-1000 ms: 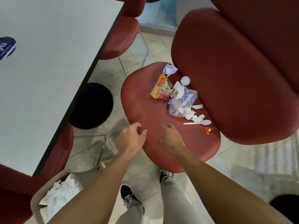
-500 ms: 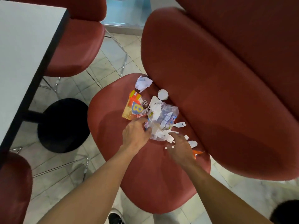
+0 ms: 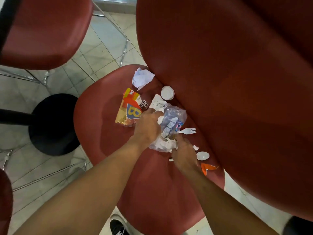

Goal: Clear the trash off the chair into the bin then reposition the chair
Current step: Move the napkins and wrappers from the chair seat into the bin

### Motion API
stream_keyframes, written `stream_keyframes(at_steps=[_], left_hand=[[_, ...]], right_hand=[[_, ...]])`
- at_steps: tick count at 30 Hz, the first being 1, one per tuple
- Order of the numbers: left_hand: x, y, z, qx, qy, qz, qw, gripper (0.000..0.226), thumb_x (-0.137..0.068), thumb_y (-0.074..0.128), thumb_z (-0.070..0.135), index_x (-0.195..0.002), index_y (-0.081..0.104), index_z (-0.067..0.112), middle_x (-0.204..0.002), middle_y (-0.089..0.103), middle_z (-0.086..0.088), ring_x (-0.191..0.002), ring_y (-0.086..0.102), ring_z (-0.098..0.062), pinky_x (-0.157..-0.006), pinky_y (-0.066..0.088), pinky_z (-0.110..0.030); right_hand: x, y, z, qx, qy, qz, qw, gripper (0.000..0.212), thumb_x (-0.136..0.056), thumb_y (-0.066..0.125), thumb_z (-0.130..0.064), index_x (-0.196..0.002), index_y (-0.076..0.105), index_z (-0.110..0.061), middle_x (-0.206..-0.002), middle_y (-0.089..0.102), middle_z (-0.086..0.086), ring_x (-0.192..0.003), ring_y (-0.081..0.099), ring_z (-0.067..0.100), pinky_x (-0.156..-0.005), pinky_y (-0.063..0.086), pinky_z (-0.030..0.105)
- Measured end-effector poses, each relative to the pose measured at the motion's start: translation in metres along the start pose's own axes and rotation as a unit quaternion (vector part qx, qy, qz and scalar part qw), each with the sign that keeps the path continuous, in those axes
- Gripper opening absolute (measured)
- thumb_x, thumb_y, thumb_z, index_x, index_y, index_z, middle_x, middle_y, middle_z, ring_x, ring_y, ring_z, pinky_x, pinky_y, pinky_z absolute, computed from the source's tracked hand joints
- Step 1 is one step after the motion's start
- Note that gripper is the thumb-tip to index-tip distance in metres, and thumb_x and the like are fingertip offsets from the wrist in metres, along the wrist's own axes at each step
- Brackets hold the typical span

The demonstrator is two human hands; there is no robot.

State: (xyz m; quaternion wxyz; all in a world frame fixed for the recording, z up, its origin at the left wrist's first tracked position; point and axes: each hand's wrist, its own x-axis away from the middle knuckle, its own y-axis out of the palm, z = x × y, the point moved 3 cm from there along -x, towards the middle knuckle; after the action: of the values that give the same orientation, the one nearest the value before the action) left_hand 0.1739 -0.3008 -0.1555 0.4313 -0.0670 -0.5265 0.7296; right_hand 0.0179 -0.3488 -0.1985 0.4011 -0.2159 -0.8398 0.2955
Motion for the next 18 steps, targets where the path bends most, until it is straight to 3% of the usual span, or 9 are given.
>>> stream_keyframes(at_steps=[3,6,18], left_hand=[[0.007,-0.002,0.0,0.039,-0.014,0.018,0.999,0.042,-0.076,0.061,-0.007,-0.114,0.066,0.011,-0.11,0.059,-0.017,-0.097,0.06,-0.034,-0.08,0.05,-0.037],[0.021,-0.011,0.002,0.062,-0.017,0.029,0.998,0.035,-0.078,0.061,-0.002,-0.11,0.067,0.01,-0.105,0.061,-0.017,-0.09,0.061,-0.032,-0.077,0.051,-0.039],[0.123,-0.074,0.006,0.064,-0.058,0.087,0.993,0.031,-0.08,0.059,0.014,-0.108,0.068,0.024,-0.112,0.065,-0.005,-0.1,0.06,-0.031,-0.079,0.046,-0.037]], right_hand=[[0.002,-0.004,-0.005,-0.003,0.015,0.017,1.0,0.047,-0.078,0.056,-0.003,-0.121,0.055,-0.023,-0.115,0.061,0.006,-0.105,0.06,0.03,-0.084,0.05,0.04],[0.009,-0.013,-0.012,0.007,0.022,0.026,0.999,0.049,-0.076,0.055,-0.004,-0.121,0.057,-0.022,-0.115,0.062,0.006,-0.105,0.06,0.031,-0.084,0.05,0.04],[0.089,-0.062,-0.066,0.035,-0.011,0.071,0.997,0.036,-0.081,0.056,-0.009,-0.116,0.059,-0.016,-0.114,0.062,0.01,-0.105,0.057,0.033,-0.081,0.041,0.034]])
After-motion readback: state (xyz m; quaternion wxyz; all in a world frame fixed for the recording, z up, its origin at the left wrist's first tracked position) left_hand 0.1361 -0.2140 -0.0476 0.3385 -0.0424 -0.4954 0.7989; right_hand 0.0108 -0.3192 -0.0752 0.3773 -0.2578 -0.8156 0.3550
